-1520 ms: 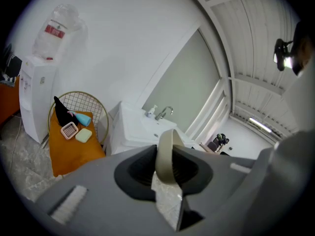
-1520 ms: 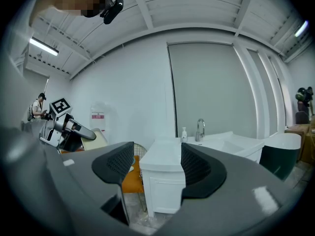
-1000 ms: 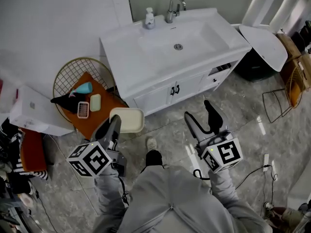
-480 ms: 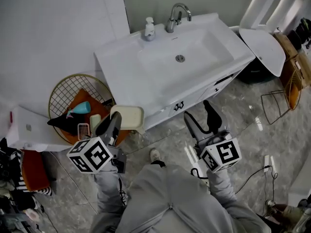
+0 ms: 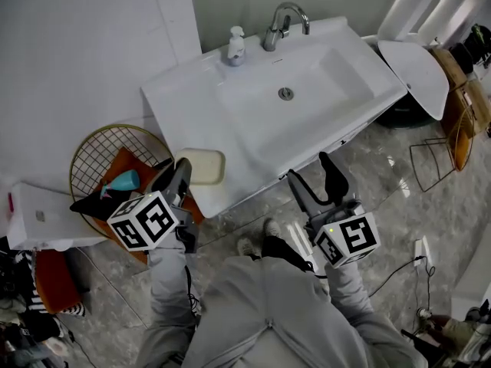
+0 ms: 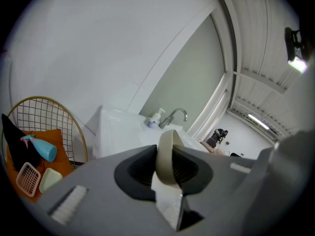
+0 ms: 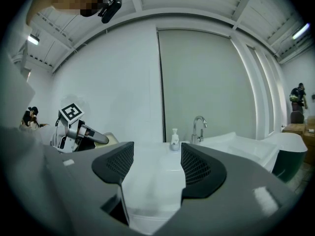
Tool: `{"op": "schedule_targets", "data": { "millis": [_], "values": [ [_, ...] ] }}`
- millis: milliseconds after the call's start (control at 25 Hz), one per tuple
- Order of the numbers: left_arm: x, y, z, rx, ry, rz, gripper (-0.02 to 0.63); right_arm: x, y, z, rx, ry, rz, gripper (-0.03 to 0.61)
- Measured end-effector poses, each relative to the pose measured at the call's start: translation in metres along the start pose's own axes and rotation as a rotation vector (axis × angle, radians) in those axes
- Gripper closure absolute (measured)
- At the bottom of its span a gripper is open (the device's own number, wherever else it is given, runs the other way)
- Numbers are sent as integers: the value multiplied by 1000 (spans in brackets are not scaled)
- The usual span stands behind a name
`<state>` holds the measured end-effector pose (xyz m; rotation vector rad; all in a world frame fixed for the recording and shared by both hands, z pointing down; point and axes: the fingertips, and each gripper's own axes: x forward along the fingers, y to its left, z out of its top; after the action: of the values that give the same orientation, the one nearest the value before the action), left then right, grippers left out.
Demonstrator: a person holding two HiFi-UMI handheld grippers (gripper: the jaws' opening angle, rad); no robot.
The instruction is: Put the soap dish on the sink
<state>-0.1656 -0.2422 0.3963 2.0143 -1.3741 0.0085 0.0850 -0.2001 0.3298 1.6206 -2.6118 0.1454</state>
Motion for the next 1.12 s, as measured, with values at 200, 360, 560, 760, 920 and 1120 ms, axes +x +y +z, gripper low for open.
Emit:
{"op": "schedule_targets", "data": {
  "millis": [200,360,560,760,920,1120],
  "values": [
    [28,15,6,-13,1,35,495,28,-11,-3,5,9,21,278],
    [53,31,7,-28,2,78,495,54,-19,-5,9,20,60,278],
    [86,53,5,-56,17,138,495,86,-29,-5,3,35,105,278],
    [121,71,7,-68,33,173,495,113,-45,-9,1,58,126,278],
    [142,83,5,-85,56,197,495,128,-53,-13,2,68,137,278],
    [166,99,4,-83,85,229,495,143,-64,-16,4,78,135,278]
  ]
}}
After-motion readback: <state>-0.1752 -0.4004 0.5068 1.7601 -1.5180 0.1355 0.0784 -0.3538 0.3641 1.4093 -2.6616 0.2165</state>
